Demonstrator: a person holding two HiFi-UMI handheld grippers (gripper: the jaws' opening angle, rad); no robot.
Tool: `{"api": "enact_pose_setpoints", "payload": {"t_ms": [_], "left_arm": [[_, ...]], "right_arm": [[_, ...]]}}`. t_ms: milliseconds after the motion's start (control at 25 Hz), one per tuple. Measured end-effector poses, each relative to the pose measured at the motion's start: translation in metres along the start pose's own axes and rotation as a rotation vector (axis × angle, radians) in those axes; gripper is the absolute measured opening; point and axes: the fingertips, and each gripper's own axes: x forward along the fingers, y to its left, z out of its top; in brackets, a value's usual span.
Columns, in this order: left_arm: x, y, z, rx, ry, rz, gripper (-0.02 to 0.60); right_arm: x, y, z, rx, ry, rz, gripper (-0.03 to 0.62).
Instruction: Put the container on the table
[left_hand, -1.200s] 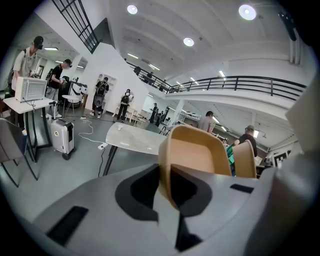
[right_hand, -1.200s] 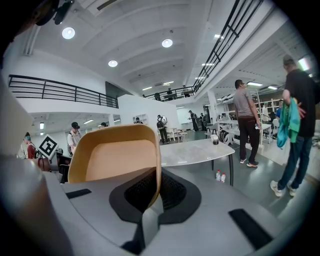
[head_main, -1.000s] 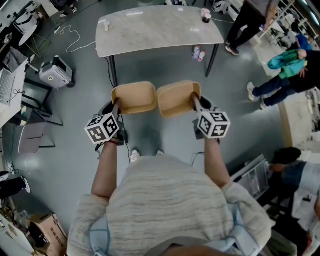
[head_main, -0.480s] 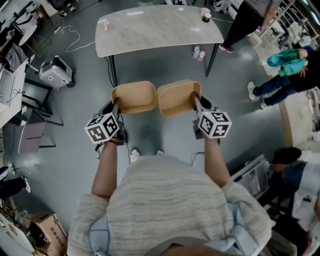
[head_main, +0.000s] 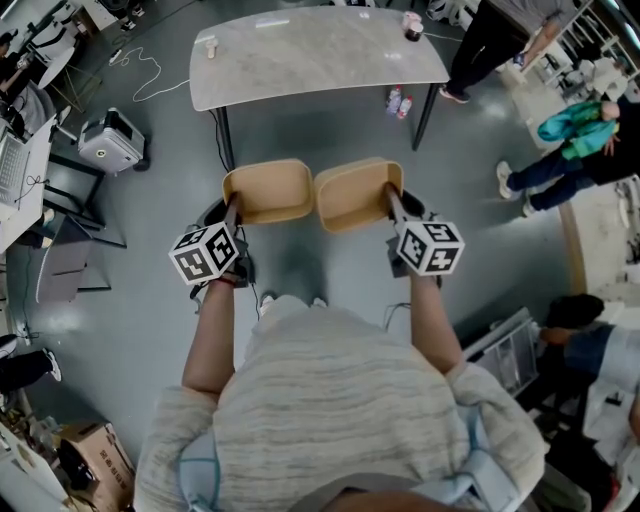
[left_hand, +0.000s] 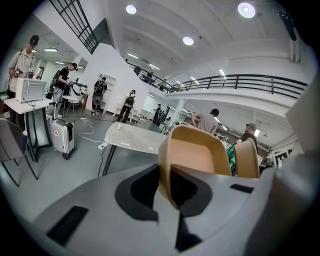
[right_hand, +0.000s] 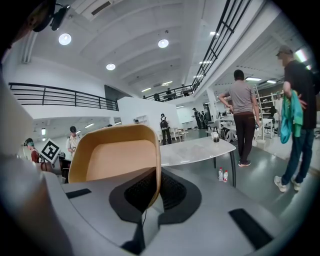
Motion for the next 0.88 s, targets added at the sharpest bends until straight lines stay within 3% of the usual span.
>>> {"api": "enact_pose_setpoints", "payload": {"t_ms": [440,880], "left_arm": [[0.026,0.015,0.009,-0.004,0.016,0.005,0.038],[0.111,0.072,0.062,-0.031,0.047,0.007,0.038]], "right_arm": [[0.033,-0.006,0.005,0.003,0.026,-0.004,0.005],[0.147,-0.012,0.033,0.018,0.061,-0.006,0.005]]}}
